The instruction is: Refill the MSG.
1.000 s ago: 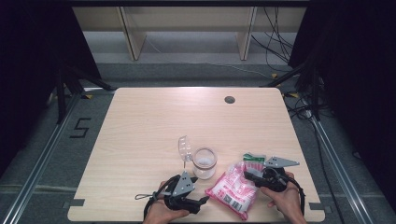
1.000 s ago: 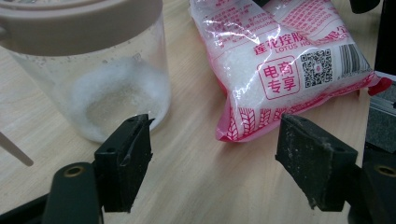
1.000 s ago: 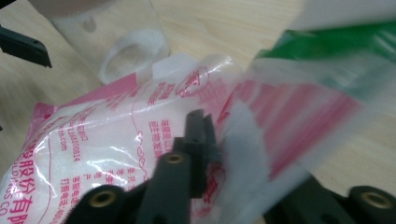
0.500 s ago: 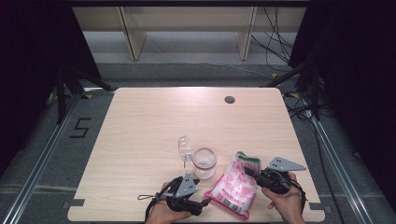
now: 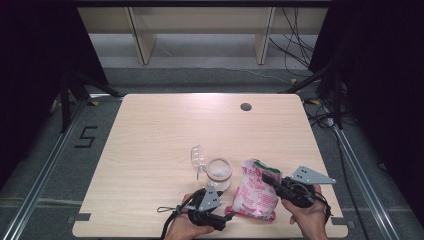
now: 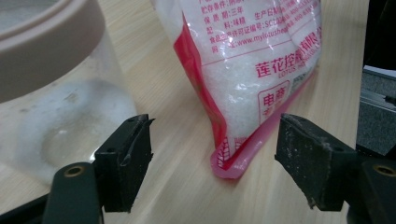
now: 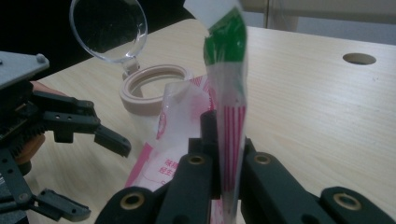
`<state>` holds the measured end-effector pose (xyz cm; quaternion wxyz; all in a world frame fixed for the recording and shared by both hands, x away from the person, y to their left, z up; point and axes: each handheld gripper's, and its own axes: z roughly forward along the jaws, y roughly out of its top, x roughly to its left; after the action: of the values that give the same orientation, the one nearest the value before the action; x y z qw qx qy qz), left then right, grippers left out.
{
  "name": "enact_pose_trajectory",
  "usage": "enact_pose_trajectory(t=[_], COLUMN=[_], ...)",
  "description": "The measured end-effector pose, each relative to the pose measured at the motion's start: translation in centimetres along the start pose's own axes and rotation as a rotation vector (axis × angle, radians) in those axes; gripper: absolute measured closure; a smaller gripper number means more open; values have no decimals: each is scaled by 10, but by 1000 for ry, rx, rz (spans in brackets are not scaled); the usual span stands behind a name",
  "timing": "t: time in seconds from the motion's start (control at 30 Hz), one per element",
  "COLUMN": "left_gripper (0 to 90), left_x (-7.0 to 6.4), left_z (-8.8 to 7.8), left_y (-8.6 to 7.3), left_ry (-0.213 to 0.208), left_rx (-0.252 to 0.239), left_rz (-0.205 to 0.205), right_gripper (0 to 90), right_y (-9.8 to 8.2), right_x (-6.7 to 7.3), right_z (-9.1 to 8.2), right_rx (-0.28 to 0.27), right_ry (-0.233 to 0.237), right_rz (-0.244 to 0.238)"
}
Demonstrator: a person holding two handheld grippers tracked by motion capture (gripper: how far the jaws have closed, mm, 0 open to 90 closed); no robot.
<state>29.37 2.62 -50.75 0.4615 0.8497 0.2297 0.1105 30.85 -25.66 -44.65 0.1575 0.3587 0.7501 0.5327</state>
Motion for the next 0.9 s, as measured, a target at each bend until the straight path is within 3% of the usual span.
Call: enact_pose_trajectory(t=[0.13, 0.17, 0.2, 0.23, 0.3, 0.37, 0.43, 0.47, 0.57, 0.6, 0.63, 0.67, 0.73, 0.87, 0.9], left_gripper=[262, 262, 262, 262, 263, 264, 264, 264, 263, 263, 262, 260, 260, 259, 259], left_x=[-3, -6, -5, -6, -7, -9, -7, -10, -8, -7, -7, -9, -9, -8, -8], left_z=[6, 9, 9, 10, 12, 16, 20, 24, 25, 27, 27, 28, 29, 33, 34], left_y=[2, 2, 4, 5, 10, 11, 11, 11, 12, 11, 12, 12, 13, 15, 16], left_ry=[-8, 36, 20, 34, 24, 47, 52, 52, 42, 46, 44, 51, 54, 55, 53], left_rx=[14, -2, 20, 21, 12, -7, 1, -23, 27, 11, 19, -5, -27, -30, -27], left_rz=[-5, 12, 25, 37, 18, 11, 31, 0, 27, 30, 29, 12, -13, -19, -19], right_gripper=[900, 900, 900, 900, 900, 900, 900, 900, 900, 900, 900, 900, 900, 900, 900], right_y=[4, 6, 8, 10, 13, 19, 21, 25, 30, 32, 34, 39, 41, 45, 46], right_x=[-1, 1, 3, 0, 2, 2, 3, 4, 6, 5, 6, 7, 7, 8, 9], right_z=[0, -2, -1, -2, -1, 1, 1, 0, -2, 0, -3, -3, -3, -6, -9], right_rx=[-14, 6, -11, -12, -5, -10, -13, -12, 0, -18, 3, -6, -11, -25, -17], right_ry=[2, -3, 10, 3, 19, 36, 27, 31, 22, 30, 24, 21, 28, 31, 39], right_rz=[-24, -10, 3, -40, -1, -9, -17, -7, -14, -30, -32, -54, -45, -72, -44])
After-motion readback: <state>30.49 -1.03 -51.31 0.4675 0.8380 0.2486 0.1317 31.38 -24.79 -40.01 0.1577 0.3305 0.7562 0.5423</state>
